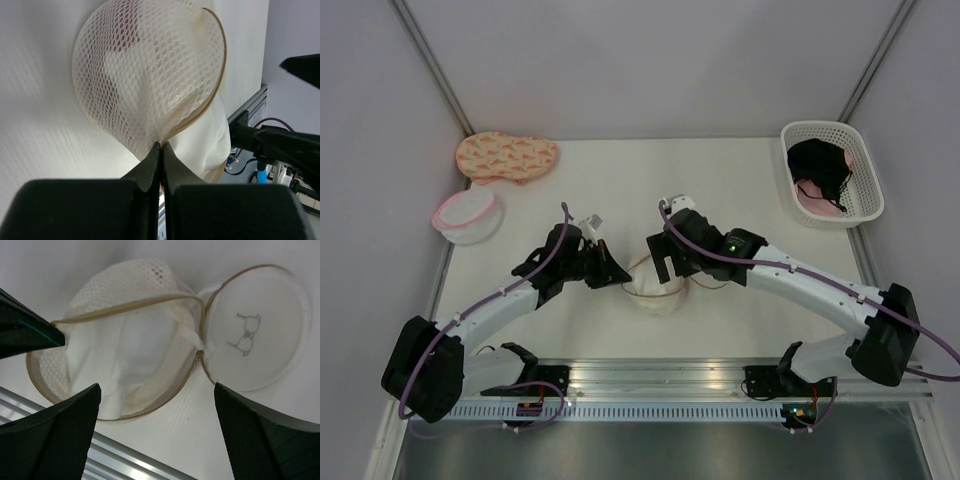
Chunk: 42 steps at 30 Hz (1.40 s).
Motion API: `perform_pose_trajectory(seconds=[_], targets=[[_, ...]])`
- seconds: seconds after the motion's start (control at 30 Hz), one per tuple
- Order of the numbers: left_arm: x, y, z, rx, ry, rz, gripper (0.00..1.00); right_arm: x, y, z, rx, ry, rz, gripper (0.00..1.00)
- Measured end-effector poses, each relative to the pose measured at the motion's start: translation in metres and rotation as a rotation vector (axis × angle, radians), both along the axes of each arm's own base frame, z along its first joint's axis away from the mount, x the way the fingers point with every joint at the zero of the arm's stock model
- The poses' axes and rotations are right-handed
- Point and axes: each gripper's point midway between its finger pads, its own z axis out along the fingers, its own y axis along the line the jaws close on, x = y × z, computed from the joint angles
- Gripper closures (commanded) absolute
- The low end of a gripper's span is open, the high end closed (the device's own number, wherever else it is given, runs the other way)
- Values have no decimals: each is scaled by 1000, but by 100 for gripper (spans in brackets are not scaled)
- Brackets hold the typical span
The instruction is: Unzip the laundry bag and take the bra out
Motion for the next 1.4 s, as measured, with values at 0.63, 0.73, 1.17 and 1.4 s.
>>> perform_pose_trajectory(seconds=[0.63, 0.73, 1.17, 1.4], targets=[[-4, 4, -9, 19, 22, 7, 98, -30, 56, -75, -102, 119, 162, 37], [-3, 4, -9, 21, 19, 12, 98, -23, 57, -76, -138, 104, 153, 69], [-3, 4, -6, 15, 7, 13, 98, -5, 54, -15, -135, -8, 111, 100], [0, 3, -3, 5, -9, 13, 98, -13, 49, 71, 75, -75, 145, 100]])
